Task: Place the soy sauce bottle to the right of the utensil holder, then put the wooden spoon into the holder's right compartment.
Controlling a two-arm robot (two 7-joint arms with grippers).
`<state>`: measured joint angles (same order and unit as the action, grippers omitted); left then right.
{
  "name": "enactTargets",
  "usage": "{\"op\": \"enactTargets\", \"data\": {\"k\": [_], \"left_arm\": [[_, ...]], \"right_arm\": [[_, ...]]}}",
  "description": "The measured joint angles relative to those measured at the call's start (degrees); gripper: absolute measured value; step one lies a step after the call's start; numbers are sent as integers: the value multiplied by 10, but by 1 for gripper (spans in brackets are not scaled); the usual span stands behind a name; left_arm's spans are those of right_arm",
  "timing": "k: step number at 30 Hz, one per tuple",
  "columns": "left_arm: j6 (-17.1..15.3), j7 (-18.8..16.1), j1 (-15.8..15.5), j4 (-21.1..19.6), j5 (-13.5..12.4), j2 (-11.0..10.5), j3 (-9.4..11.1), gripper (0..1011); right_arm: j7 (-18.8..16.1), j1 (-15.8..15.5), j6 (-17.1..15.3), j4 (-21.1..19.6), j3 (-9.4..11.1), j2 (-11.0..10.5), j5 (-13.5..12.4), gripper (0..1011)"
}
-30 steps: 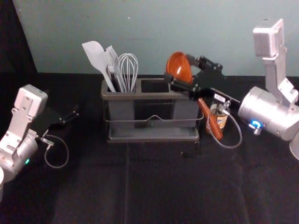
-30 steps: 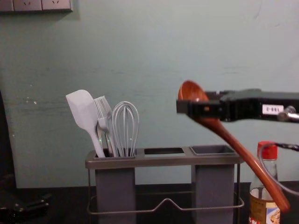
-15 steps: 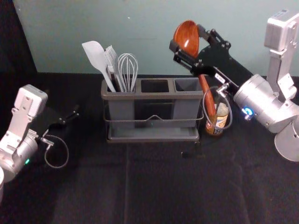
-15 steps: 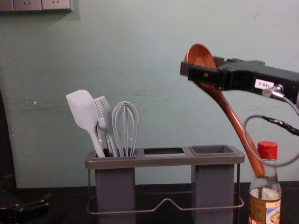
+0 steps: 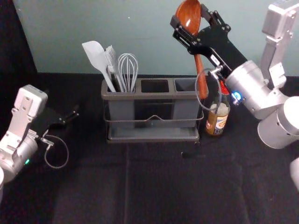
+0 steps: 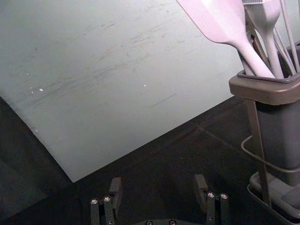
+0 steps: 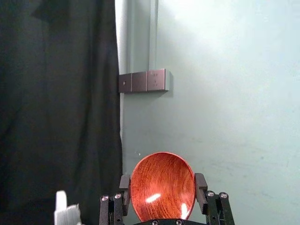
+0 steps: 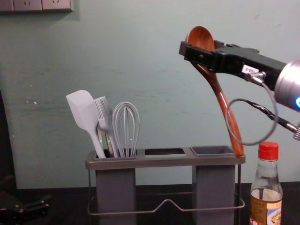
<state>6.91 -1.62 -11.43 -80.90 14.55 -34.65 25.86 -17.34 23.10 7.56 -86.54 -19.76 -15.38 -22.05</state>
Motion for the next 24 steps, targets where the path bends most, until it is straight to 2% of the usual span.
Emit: {"op": "enactTargets", "data": {"k": [12,18,24], "left_arm": [[0,0,0,0,0,0,0,1005],[0,0,0,0,0,0,0,1005],[0,0,0,0,0,0,0,1005]], "right_arm": [[6,39,35,68,5,52,28,838],[7,44,46,90,6,67,39,837],[-10,44,78,119,11,79,45,838]]}}
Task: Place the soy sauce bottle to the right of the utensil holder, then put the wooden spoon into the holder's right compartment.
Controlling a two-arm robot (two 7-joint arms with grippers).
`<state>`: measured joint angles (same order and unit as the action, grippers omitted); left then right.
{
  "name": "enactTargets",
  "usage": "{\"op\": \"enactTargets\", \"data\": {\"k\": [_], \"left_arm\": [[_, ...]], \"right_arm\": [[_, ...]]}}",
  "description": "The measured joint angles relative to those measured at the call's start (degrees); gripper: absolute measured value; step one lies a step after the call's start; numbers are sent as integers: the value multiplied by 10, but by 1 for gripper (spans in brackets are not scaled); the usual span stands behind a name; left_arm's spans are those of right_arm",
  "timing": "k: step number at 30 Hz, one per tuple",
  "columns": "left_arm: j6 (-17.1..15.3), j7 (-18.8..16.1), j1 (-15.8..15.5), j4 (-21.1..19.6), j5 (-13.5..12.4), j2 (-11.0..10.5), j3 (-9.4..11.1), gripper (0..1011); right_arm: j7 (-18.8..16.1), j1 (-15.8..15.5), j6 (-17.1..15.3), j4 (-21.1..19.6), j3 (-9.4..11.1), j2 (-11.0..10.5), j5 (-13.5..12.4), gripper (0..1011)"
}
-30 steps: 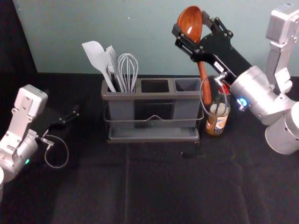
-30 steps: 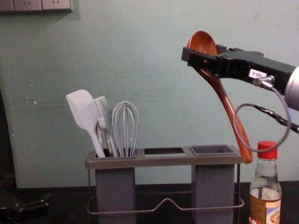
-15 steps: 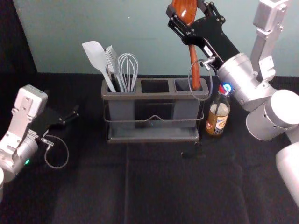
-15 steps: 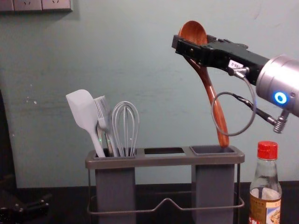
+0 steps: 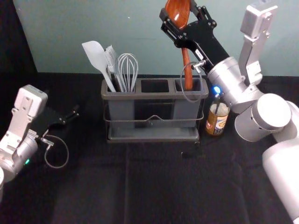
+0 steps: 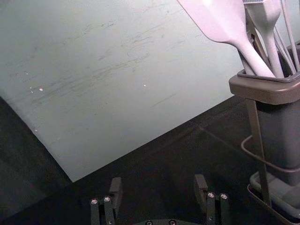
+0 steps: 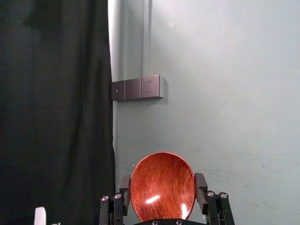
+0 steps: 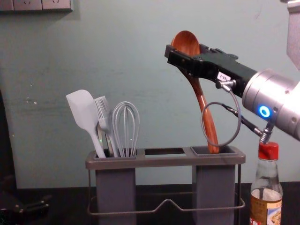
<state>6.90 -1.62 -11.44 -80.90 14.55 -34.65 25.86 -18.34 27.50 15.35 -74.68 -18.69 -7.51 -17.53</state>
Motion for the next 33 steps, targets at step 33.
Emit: {"op": "enactTargets", "data": {"k": [33], "left_arm": [[0,0,0,0,0,0,0,1005]], "right_arm": [[-59,-14,165,117,40,45,7,838]]}}
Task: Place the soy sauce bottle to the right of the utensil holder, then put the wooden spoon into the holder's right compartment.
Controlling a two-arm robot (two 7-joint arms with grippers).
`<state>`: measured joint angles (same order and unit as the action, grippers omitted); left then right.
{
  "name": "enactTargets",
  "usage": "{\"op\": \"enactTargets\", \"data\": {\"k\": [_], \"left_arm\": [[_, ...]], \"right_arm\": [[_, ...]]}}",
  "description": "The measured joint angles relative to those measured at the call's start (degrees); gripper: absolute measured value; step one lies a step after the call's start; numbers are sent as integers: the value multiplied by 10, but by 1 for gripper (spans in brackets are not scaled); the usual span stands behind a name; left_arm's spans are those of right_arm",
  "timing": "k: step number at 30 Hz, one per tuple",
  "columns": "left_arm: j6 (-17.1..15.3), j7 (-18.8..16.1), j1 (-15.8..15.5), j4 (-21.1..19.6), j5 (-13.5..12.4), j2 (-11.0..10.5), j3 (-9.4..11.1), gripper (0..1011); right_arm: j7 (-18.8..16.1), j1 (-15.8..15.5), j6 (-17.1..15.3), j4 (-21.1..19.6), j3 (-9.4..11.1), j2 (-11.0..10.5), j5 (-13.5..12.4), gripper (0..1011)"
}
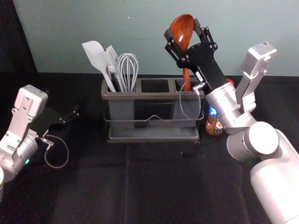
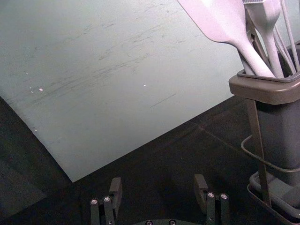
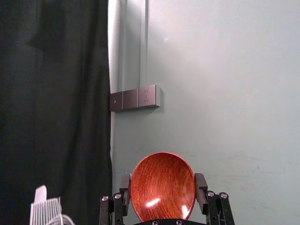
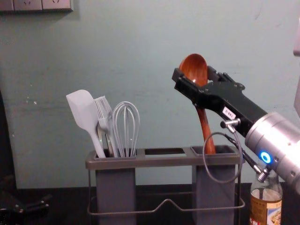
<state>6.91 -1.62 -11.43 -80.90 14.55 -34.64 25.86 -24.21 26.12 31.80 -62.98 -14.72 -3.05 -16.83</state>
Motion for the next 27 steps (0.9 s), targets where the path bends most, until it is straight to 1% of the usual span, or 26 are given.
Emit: {"op": "enactTargets", "data": {"k": [9,13,15,18,20,23,26,27], "left_arm": [[0,0,0,0,0,0,0,1005],[0,0,0,0,0,0,0,1005],[0,0,0,0,0,0,0,1005],[0,0,0,0,0,0,0,1005],[0,0,0,0,0,0,0,1005],[0,0,0,0,0,0,0,1005],[0,0,0,0,0,0,0,1005],[0,0,0,0,0,0,0,1005]], "right_arm": [[0,-10,6,15,9,3,6,837],[7,-16,6,15,13,3,15,838],[16,-19,5,12,14,3,24,837],[25,-22,2,9,16,4,34,898],[28,-24,1,8,17,4,38,960],[30,-26,-4,2,19,6,42,1004],[34,-30,-9,-9,20,6,46,1004],[37,-34,-13,-20,20,6,48,1004]]}}
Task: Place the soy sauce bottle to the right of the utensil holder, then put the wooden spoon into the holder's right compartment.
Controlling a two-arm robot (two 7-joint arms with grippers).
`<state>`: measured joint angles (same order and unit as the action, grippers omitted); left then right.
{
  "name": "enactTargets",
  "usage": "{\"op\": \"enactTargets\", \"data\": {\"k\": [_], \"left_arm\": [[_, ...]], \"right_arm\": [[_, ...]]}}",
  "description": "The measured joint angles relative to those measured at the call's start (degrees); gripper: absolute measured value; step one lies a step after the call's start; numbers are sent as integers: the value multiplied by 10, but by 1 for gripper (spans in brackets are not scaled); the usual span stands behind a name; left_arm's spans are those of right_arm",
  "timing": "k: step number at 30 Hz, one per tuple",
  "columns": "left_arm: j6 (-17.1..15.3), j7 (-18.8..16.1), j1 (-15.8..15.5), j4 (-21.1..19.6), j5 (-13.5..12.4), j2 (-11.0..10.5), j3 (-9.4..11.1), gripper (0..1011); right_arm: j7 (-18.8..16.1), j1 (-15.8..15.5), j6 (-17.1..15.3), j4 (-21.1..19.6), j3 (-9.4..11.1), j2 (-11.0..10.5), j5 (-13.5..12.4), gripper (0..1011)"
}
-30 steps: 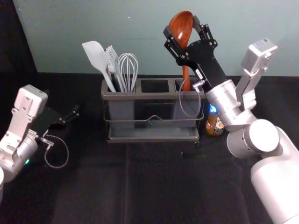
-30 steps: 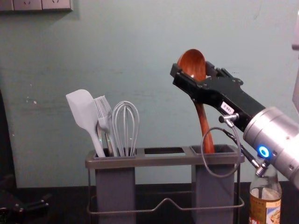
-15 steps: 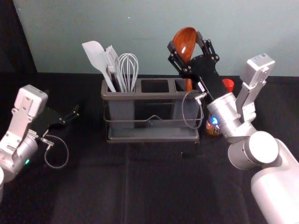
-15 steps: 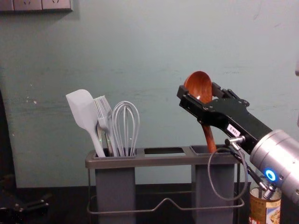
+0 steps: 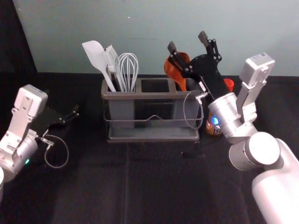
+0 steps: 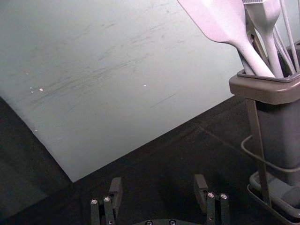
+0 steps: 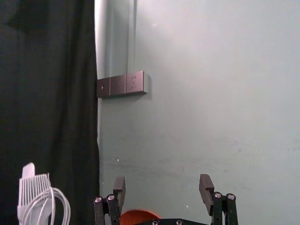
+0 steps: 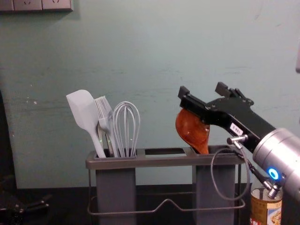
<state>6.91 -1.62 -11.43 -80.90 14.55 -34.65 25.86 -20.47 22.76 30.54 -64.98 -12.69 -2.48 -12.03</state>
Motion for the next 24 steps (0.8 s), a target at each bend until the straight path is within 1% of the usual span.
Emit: {"op": "enactTargets", "data": {"k": [2,5,6,7,8,10,11,12,13,16,18,19,20,21,24], "left_arm": [[0,0,0,0,0,0,0,1005],[0,0,0,0,0,0,0,1005],[0,0,0,0,0,0,0,1005],[0,0,0,0,0,0,0,1005],[0,0,0,0,0,0,0,1005],[0,0,0,0,0,0,0,1005],[0,0,0,0,0,0,0,1005],[0,0,0,0,0,0,0,1005],[0,0,0,0,0,0,0,1005],[0,0,0,0,0,0,0,1005],[0,0,0,0,0,0,0,1005],[0,0,0,0,0,0,0,1005],[0,0,0,0,0,0,0,1005],[0,0,0,0,0,0,0,1005],[0,0,0,0,0,0,0,1005]], "right_arm": [[8,-10,-10,-24,1,-2,8,1004],[15,-23,-23,-53,2,-7,13,1004],[19,-33,-34,-74,3,-10,16,1004],[20,-37,-38,-84,3,-12,17,1004],[26,-50,-54,-107,5,-17,19,1004],[31,-63,-70,-129,6,-22,21,1004],[34,-76,-87,-152,8,-29,21,1004],[34,-76,-87,-152,8,-29,21,1004],[37,-90,-107,-174,9,-36,22,1004],[45,-114,-143,-208,10,-51,30,1004],[48,-139,-183,-242,9,-71,37,1004],[48,-139,-183,-242,9,-71,37,1004],[47,-152,-196,-255,10,-82,38,1004],[47,-159,-200,-261,10,-87,37,1004],[44,-188,-204,-279,17,-104,32,1004]]}}
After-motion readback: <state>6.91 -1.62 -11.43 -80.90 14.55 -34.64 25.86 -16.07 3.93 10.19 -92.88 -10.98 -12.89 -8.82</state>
